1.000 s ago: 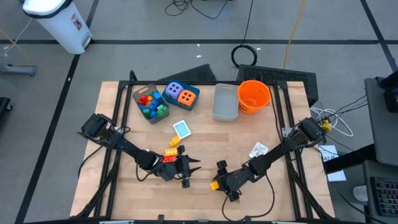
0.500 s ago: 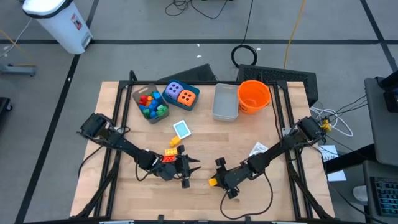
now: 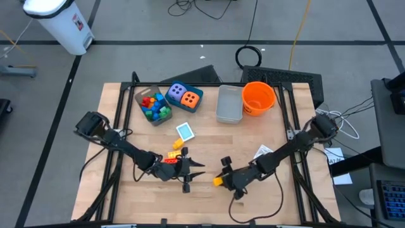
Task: Pick & Place Toys
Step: Put the yellow game piece into the black bin
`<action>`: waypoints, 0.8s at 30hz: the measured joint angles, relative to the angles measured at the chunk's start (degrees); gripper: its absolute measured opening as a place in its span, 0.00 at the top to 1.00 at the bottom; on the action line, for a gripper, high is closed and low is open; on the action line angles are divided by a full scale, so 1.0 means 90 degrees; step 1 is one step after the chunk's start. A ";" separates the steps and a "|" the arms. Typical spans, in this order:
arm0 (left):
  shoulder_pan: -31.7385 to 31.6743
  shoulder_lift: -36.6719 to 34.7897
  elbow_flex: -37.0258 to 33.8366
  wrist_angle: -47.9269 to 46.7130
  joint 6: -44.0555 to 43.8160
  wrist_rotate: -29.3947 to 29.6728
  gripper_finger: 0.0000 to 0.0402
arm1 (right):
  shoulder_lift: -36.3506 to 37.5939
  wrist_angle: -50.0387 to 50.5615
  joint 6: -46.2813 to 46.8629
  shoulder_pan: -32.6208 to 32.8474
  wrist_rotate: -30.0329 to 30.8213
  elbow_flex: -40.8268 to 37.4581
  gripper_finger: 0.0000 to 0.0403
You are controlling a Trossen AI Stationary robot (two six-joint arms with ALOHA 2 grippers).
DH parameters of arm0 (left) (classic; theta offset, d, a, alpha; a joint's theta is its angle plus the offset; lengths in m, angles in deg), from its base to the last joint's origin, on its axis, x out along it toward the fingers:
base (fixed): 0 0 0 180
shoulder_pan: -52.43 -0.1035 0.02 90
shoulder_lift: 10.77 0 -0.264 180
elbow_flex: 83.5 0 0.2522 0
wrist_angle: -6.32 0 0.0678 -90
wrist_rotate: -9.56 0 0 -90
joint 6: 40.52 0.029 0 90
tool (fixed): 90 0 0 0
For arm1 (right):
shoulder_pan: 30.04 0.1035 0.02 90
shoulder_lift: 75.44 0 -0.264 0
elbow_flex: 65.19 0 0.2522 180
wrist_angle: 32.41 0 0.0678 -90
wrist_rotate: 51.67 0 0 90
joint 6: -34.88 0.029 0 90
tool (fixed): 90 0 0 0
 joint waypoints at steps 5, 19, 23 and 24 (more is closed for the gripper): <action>-0.0163 0.0002 0.0000 0.0009 -0.0252 -0.0012 0.68 | 0.0579 0.0098 -0.0388 0.0034 0.0555 0.0002 0.66; -0.0486 0.0002 0.0000 0.0216 -0.0118 -0.0956 0.68 | 0.1167 0.0061 -0.0721 -0.0237 0.0608 0.0002 0.66; -0.0491 0.0002 0.0000 0.0227 -0.0096 -0.0950 0.68 | 0.1162 -0.0032 -0.0731 -0.0410 0.0591 0.0002 0.65; -0.0499 0.0002 0.0000 0.0224 -0.0097 -0.0952 0.68 | 0.1163 -0.0044 -0.0731 -0.0435 0.0591 0.0002 0.65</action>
